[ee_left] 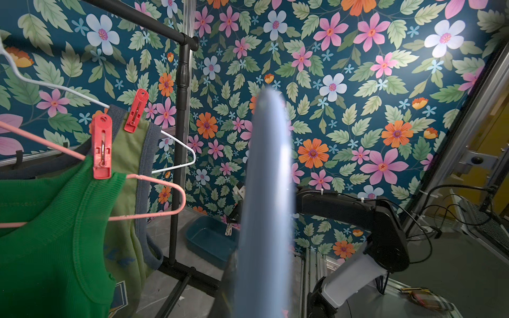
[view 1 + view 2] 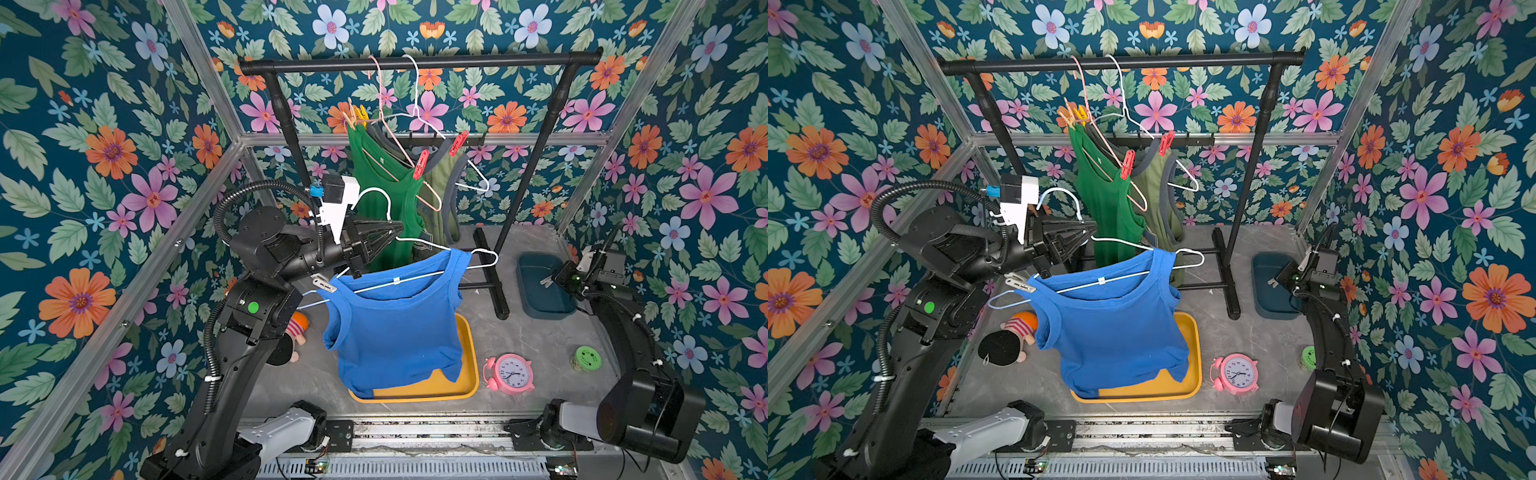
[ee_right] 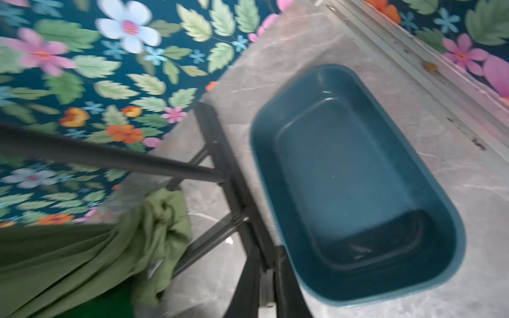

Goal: Remove the clothespins securing tank tops to the hanger
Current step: Place the clothespin in the storage box.

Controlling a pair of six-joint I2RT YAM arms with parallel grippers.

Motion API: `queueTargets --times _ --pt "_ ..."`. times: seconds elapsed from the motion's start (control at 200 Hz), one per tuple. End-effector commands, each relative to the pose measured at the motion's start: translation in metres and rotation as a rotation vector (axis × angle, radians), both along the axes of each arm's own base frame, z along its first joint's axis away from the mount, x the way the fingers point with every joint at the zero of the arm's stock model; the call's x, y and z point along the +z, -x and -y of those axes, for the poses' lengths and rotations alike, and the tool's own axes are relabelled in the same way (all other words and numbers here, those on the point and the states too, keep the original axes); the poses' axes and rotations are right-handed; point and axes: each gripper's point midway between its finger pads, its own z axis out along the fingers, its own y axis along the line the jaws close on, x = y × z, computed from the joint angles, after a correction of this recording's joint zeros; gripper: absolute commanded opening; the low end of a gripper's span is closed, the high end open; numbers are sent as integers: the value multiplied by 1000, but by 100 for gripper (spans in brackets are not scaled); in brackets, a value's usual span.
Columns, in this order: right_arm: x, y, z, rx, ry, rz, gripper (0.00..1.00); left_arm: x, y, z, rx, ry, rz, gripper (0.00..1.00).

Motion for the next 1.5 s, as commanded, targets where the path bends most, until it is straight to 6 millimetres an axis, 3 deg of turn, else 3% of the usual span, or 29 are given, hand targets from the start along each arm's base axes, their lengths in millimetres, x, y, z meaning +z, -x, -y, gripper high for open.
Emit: queueTargets --times 0.0,0.23,0.37,0.395,0.525,0.67,0.785,0.995,1.115,1.15,1.23,1.315,1.385,1.495 --pt "-22 -3 13 -28 48 -79 11 13 10 -1 -33 33 55 0" --pt "-75 -8 17 2 27 -268 10 15 22 -4 -60 33 72 0" --pt "-93 -11 13 34 -6 -334 25 15 27 -4 -77 35 80 0" --pt "-107 -10 13 42 -17 -378 27 14 27 -4 -78 35 81 0" --pt "-123 -10 14 57 -25 -453 32 13 28 -3 -89 38 86 0" --pt "-133 -17 14 68 -46 -475 35 10 25 -1 -93 33 74 0" --pt "-136 -20 12 71 -62 -477 45 8 24 0 -93 27 68 0" --pt "-118 -22 20 42 -24 -444 58 4 18 2 -91 23 56 0" --pt "-79 -24 18 26 -13 -367 58 1 16 5 -107 13 44 0" --pt "-61 -24 13 38 -18 -325 58 1 16 6 -114 11 42 0" --pt "5 -18 -6 81 35 -171 55 0 15 7 -122 9 37 0" --pt "67 -3 -39 174 82 -25 54 -3 13 12 -151 -5 21 0" --pt "123 19 -78 302 74 134 51 -11 11 17 -184 -36 2 0" --pt "214 74 -149 612 -8 417 49 -22 6 22 -203 -87 -32 0"
